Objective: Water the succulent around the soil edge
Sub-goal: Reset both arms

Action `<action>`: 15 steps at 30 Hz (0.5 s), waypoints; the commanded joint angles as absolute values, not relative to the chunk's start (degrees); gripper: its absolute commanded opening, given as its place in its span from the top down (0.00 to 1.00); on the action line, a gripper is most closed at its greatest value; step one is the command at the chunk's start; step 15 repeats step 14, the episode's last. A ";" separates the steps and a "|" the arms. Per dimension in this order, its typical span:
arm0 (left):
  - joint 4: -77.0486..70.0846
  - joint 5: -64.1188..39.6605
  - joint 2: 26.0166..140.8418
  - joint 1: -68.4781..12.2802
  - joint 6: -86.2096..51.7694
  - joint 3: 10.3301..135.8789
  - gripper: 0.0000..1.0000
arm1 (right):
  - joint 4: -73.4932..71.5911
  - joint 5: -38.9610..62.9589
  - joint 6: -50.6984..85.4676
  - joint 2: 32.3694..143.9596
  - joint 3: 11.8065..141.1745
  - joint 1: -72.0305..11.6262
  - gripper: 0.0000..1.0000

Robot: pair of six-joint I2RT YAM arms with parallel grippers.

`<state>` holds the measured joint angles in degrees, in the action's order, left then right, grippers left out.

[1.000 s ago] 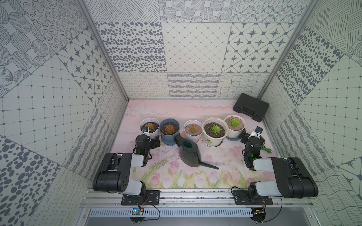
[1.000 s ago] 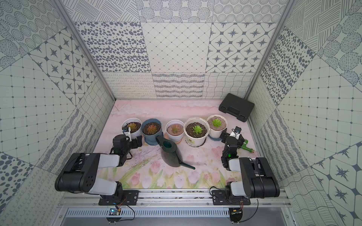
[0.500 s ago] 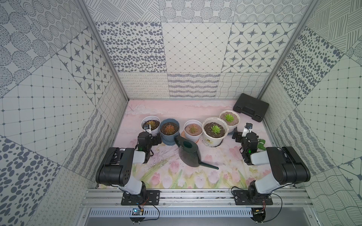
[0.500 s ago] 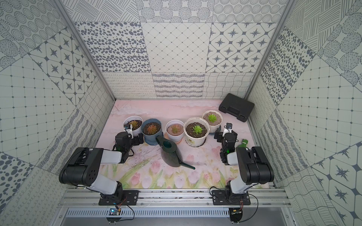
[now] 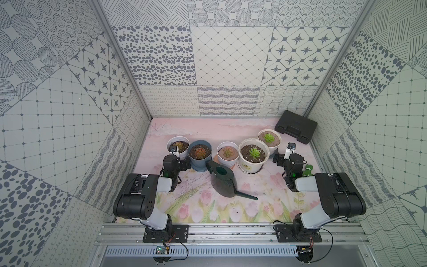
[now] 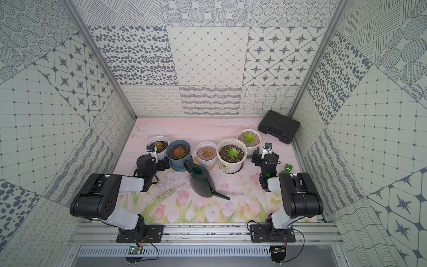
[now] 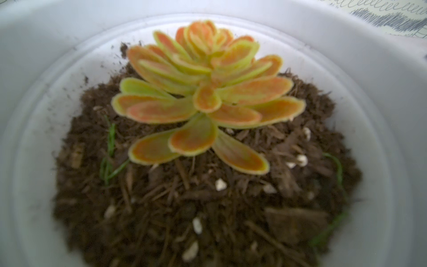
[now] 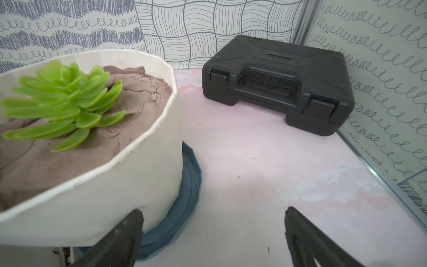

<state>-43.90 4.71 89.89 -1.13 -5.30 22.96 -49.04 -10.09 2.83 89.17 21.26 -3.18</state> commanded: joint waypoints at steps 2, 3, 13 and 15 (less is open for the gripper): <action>-47.47 0.60 89.95 -1.55 -3.34 23.83 0.01 | -49.80 -10.48 3.51 88.72 22.25 -3.43 0.03; -47.48 0.66 89.99 -1.48 -3.34 23.87 0.00 | -49.79 -10.47 3.46 88.74 22.32 -3.43 0.03; -47.55 0.70 90.00 -1.65 -3.35 23.86 0.00 | -49.31 -10.20 3.08 88.73 22.59 -3.60 0.03; -47.49 0.70 89.99 -1.52 -3.34 23.85 0.01 | -49.46 -10.03 2.86 88.74 22.51 -3.69 0.02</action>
